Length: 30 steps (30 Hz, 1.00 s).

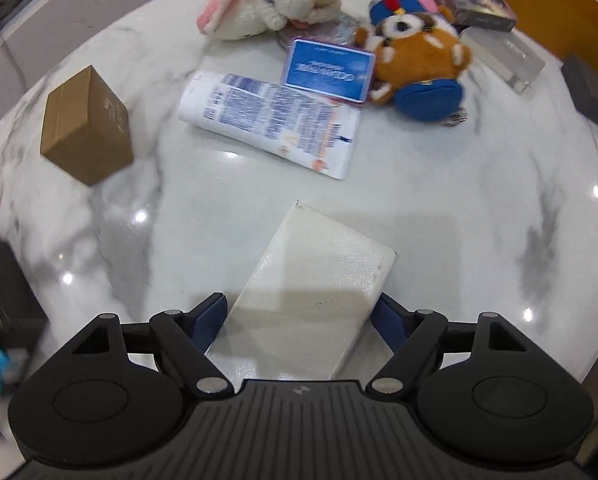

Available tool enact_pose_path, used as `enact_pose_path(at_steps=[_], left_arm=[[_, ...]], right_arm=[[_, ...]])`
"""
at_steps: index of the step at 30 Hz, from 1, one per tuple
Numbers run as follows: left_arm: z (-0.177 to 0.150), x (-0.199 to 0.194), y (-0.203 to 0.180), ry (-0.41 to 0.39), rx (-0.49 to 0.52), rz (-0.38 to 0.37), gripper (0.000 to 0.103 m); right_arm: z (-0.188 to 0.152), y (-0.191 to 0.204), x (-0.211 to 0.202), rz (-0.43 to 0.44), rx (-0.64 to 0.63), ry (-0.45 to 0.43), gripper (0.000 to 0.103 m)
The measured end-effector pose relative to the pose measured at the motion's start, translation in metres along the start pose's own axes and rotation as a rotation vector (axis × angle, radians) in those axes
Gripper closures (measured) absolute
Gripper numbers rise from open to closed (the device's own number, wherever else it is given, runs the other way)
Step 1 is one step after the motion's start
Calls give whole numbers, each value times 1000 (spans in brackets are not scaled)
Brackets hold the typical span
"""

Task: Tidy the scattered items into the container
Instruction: 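Grasp the dark gift box with the right tool while the left tool grasps the white box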

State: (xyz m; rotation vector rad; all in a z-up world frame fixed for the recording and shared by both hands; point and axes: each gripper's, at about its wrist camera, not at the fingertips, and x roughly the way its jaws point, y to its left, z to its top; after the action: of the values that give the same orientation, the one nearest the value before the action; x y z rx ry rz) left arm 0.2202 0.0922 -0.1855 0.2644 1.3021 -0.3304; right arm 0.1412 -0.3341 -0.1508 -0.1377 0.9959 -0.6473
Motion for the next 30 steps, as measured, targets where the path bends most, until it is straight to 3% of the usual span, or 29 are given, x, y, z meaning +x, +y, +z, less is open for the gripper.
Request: enact_pose_path(at_steps=[3, 8, 12, 16, 20, 25, 30], left_arm=[[-5, -1, -21, -32, -43, 7, 11], [12, 8, -37, -43, -75, -15, 8], [18, 10, -53, -36, -1, 18, 7], [7, 1, -67, -26, 154, 58, 7], [-4, -5, -59, -37, 165, 10, 7], [-10, 4, -53, 26, 156, 11, 5], [-9, 5, -52, 19, 127, 1, 4]], right_arm=[[-4, 4, 9, 18, -28, 29, 16], [3, 11, 21, 15, -91, 20, 15], [10, 22, 35, -43, -172, 59, 16], [13, 35, 49, -104, -277, 129, 15], [16, 34, 56, -63, -240, 170, 18], [15, 37, 66, -61, -246, 228, 16], [19, 31, 73, -32, -166, 257, 6]])
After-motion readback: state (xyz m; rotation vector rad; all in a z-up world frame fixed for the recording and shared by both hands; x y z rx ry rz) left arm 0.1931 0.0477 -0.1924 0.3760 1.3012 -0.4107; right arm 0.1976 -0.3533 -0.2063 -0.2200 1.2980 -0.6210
